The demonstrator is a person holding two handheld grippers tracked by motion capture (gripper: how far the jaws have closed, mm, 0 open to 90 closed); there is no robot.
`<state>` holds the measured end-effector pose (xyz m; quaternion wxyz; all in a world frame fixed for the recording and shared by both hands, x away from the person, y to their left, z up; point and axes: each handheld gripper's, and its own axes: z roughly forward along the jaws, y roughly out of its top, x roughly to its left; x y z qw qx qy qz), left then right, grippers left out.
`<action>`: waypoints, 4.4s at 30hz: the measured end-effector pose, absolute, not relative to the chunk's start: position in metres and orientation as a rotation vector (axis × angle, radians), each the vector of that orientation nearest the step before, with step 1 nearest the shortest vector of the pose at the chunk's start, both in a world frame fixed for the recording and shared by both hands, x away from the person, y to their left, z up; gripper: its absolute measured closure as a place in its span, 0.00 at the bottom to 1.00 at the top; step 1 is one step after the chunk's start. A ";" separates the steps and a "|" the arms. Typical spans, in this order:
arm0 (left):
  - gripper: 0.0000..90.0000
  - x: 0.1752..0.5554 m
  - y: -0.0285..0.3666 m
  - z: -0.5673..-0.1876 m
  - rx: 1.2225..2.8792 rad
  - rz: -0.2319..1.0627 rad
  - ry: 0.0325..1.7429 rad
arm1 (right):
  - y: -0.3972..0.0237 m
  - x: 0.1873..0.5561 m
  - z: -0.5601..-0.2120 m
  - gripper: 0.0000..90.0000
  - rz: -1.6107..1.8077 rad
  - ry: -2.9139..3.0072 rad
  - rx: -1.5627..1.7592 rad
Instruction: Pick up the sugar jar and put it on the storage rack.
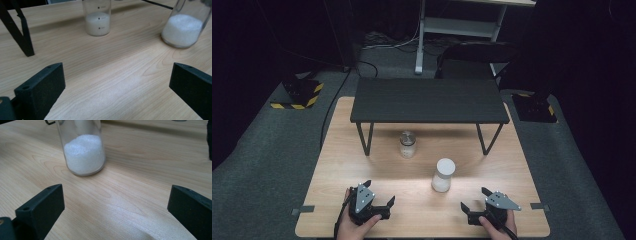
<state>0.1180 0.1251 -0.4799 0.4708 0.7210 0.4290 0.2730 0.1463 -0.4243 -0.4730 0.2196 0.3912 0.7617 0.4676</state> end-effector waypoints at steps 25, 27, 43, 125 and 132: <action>0.00 0.178 0.102 -0.465 1.728 0.677 0.991 | -0.424 0.146 -0.473 0.01 1.291 2.109 1.073; 0.00 0.183 0.100 -0.464 1.722 0.681 0.988 | -0.424 0.146 -0.473 0.01 1.292 2.111 1.069; 0.00 0.228 0.081 -0.464 1.687 0.685 1.011 | -0.425 0.148 -0.474 0.01 1.306 2.110 1.072; 0.38 0.194 0.076 -0.456 1.573 0.766 1.032 | -0.426 0.147 -0.475 0.01 1.312 2.110 1.050; 0.38 0.179 0.081 -0.437 1.540 0.773 0.998 | -0.425 0.147 -0.475 0.01 1.309 2.112 1.051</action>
